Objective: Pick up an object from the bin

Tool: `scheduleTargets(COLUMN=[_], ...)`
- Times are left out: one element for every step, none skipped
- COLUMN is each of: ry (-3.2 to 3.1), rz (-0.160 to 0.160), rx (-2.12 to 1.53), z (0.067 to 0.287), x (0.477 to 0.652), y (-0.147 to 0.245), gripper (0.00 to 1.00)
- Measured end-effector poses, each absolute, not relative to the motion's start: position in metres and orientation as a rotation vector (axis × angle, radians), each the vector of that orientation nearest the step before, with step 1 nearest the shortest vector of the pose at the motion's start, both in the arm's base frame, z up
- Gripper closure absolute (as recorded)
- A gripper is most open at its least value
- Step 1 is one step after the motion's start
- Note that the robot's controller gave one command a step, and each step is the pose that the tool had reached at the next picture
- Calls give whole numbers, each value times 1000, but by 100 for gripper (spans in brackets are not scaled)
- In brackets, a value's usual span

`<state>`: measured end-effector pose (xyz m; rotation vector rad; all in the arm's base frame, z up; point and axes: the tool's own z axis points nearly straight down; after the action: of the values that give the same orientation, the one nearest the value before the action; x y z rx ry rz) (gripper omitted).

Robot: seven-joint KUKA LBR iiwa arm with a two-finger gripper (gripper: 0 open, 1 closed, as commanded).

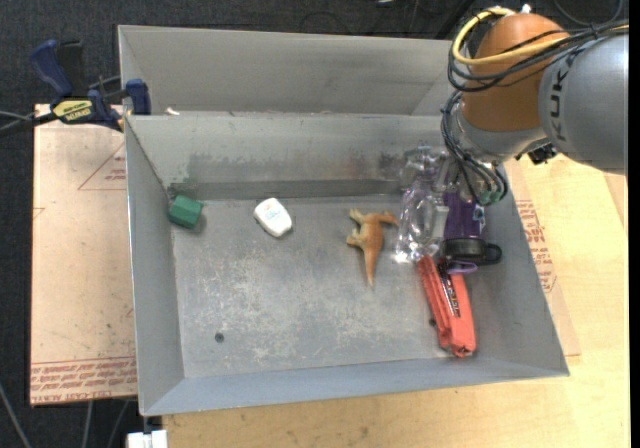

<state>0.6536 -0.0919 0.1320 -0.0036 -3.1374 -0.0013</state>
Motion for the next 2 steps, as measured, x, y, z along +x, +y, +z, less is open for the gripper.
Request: scheduleTargets(ry=[-3144, -3104], rz=[0, 0], rx=[-1, 505], z=[137, 102], x=[655, 647], y=[-92, -49], gripper=[0, 0])
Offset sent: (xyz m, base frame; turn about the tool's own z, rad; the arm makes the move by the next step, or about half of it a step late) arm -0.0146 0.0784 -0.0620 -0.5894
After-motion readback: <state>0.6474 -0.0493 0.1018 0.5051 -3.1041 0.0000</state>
